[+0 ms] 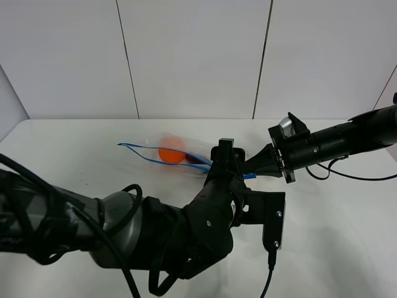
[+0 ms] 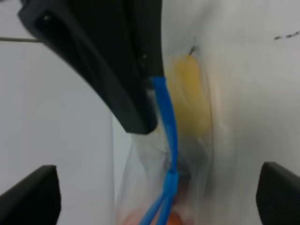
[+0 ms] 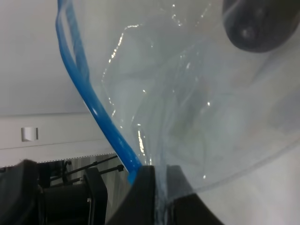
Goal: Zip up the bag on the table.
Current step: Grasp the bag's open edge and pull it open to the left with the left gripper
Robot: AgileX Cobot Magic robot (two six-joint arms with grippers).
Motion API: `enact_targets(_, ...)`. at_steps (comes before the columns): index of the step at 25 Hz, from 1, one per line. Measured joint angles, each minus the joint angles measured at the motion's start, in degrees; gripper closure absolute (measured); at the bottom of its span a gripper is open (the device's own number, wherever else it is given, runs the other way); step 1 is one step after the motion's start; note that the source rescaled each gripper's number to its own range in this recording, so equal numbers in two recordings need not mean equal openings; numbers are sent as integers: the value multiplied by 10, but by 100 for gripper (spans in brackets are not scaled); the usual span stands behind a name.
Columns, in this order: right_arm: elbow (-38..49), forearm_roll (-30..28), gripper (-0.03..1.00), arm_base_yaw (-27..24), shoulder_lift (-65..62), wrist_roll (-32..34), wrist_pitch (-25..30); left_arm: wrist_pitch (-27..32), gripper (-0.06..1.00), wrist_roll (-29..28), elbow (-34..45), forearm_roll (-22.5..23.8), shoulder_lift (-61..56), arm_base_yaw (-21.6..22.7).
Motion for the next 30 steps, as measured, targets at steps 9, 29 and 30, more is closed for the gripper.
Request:
enact_targets(9,0,-3,97,0,0,5,0,14,14,-1,-28,2,31,6)
enact_targets(29,0,-3,97,0,-1,7,1,20,65,-1,-28,-1,31,3)
enact_targets(30,0,-3,97,0,-1,7,1,18,65,-1,-29,1,31,1)
